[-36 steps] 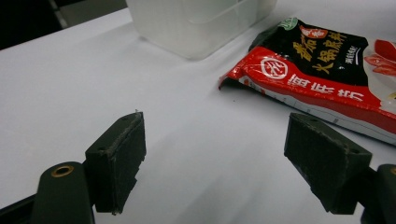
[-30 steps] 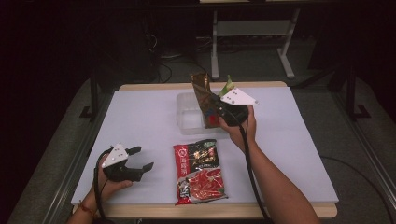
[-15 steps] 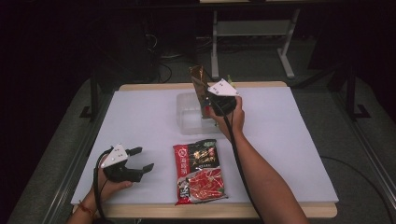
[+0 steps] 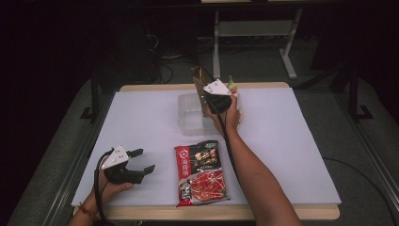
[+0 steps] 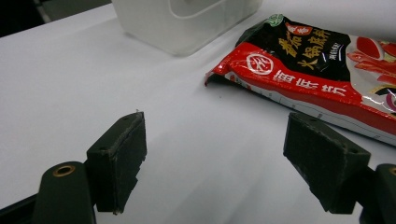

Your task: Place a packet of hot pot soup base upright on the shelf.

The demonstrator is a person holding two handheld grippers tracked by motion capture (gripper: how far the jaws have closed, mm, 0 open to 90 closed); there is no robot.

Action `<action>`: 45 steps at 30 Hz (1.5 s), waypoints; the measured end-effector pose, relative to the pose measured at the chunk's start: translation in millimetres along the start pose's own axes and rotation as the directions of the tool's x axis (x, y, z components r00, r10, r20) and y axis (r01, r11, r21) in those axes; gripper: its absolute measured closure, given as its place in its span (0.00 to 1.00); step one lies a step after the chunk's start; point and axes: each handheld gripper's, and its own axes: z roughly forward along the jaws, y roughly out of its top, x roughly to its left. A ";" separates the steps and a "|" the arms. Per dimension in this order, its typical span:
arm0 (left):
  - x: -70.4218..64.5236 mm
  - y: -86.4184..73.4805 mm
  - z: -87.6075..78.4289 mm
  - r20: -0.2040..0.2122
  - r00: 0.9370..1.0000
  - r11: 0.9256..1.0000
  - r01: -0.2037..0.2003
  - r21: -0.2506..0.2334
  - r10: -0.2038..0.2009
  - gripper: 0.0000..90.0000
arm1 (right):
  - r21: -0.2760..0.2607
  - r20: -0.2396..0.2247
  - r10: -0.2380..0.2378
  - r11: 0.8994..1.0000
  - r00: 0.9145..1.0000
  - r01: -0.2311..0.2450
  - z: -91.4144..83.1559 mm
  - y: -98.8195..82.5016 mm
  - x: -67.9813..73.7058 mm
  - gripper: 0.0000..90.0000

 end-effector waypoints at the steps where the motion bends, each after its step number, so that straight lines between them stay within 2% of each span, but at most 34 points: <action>1: 0.0 -0.1 -0.1 0.000 1.000 1.000 -0.001 0.002 0.001 0.23 | -0.001 0.001 0.007 1.000 1.000 -0.007 1.7 -2.0 0.3 1.00; 4: -0.5 -0.3 0.0 0.002 1.000 1.000 -0.001 0.000 0.001 0.23 | -0.014 -0.004 0.029 0.999 1.000 -0.029 3.1 -5.4 0.4 1.00; 7: -0.8 -0.3 -0.1 0.004 1.000 1.000 -0.003 0.002 0.003 0.23 | -0.016 -0.014 0.028 0.999 1.000 -0.028 1.4 -8.1 1.3 1.00; 10: -1.5 -0.1 -0.3 0.005 1.000 1.000 -0.006 0.007 0.006 0.23 | -0.012 -0.031 0.016 1.000 0.999 -0.016 -2.9 -14.4 4.3 1.00; 16: -2.5 0.8 0.7 0.003 1.000 1.000 -0.012 0.008 0.012 0.24 | -0.014 -0.079 0.048 0.999 0.996 -0.049 -12.8 -27.2 -0.8 1.00; 21: -2.2 0.6 0.8 0.004 1.000 1.000 -0.011 0.009 0.011 0.24 | 0.012 -0.113 0.023 1.000 0.993 -0.022 -22.1 -33.4 -2.1 1.00; 25: -1.7 0.7 0.1 0.003 1.000 1.000 -0.014 0.008 0.014 0.24 | 0.036 -0.130 0.026 0.999 0.991 -0.022 -28.8 -38.3 -6.0 1.00; 35: -3.0 0.9 1.1 0.006 1.000 1.000 -0.010 0.013 0.010 0.24 | 0.044 -0.154 0.029 0.999 0.988 -0.023 -44.3 -50.5 -17.6 1.00; 45: -5.8 1.0 6.3 0.027 1.000 0.999 -0.017 0.033 0.016 0.24 | 0.046 -0.172 0.007 0.999 0.985 0.001 -53.8 -62.0 -19.6 1.00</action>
